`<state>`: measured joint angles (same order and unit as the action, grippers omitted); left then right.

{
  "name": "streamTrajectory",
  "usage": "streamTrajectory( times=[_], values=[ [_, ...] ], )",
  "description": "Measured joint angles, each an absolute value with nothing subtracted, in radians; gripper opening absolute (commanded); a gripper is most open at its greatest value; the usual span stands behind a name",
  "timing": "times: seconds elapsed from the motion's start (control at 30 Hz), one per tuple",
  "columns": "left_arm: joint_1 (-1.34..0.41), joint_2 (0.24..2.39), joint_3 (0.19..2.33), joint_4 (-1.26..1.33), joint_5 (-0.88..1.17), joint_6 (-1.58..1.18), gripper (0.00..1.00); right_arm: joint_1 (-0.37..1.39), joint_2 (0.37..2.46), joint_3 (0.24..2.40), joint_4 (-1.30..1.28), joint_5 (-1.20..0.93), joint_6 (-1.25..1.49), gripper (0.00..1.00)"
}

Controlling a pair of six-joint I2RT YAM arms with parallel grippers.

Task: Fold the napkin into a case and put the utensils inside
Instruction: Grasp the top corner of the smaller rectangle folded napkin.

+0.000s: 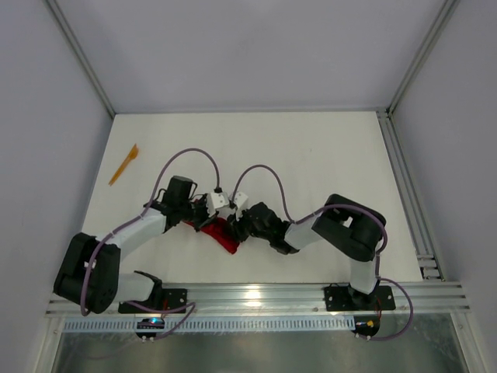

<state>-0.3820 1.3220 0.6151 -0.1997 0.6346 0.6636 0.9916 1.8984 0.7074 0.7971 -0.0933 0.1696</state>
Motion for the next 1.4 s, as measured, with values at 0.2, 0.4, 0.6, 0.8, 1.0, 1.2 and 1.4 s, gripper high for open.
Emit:
streamTrajectory(
  times=[0.2, 0.4, 0.6, 0.8, 1.0, 1.2, 1.4],
  values=[
    [-0.382, 1.282, 0.603, -0.255, 0.623, 0.668, 0.00, 0.998, 1.888, 0.667, 0.838, -0.099, 0.173, 0.30],
    [-0.379, 1.274, 0.601, -0.278, 0.621, 0.670, 0.00, 1.000, 1.876, 0.644, 0.849, -0.101, 0.186, 0.12],
    [-0.378, 1.266, 0.601, -0.286, 0.623, 0.662, 0.00, 1.003, 1.876, 0.641, 0.859, -0.087, 0.189, 0.03],
    [-0.376, 1.259, 0.601, -0.319, 0.651, 0.665, 0.30, 1.016, 1.872, 0.641, 0.855, -0.055, 0.171, 0.03],
    [-0.346, 1.251, 0.646, -0.458, 0.760, 0.694, 0.59, 1.045, 1.860, 0.641, 0.836, 0.020, 0.108, 0.03],
    [-0.157, 1.234, 0.812, -0.778, 0.895, 0.870, 0.59, 1.070, 1.851, 0.641, 0.829, 0.083, -0.012, 0.03],
    [0.024, 1.230, 0.897, -0.991, 0.934, 0.964, 0.56, 1.140, 1.841, 0.648, 0.796, 0.160, -0.170, 0.03]
  ],
)
